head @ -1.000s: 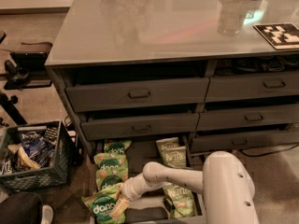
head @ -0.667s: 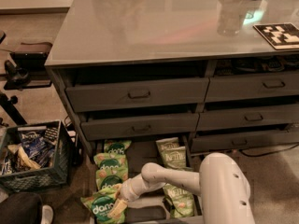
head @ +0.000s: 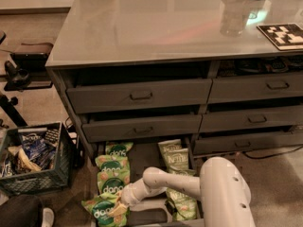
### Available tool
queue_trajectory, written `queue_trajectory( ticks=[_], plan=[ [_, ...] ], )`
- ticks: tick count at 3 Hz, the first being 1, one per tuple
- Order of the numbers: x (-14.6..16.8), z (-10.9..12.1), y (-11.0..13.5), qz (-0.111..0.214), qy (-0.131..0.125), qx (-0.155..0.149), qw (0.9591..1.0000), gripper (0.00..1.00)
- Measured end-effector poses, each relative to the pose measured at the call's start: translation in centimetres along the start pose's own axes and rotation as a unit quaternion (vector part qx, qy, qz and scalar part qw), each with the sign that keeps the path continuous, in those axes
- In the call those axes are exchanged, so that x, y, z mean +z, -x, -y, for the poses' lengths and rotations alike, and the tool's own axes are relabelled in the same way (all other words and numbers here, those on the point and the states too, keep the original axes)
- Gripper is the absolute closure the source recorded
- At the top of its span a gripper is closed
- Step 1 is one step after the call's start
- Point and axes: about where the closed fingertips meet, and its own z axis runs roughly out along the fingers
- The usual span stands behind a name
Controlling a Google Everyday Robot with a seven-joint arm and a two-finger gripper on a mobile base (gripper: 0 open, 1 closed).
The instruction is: Pick green rice chip bag from bottom drawer and place on counter
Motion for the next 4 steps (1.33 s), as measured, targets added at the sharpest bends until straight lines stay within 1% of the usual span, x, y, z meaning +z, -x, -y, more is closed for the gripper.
queue_trajectory(
  ticks=[1, 2, 3, 4],
  plan=[
    [0.0, 0.0, 0.0, 0.0, 0.0, 0.0, 1.0, 0.87],
    [-0.2, -0.6, 0.0, 0.03, 0.004, 0.002, 0.9995, 1.0],
    [-2.0, -1.4, 1.2, 0.052, -0.003, -0.011, 0.9986, 1.0],
    [-5.7, -3.0, 3.2, 0.062, -0.022, -0.026, 0.9975, 1.0]
  ],
)
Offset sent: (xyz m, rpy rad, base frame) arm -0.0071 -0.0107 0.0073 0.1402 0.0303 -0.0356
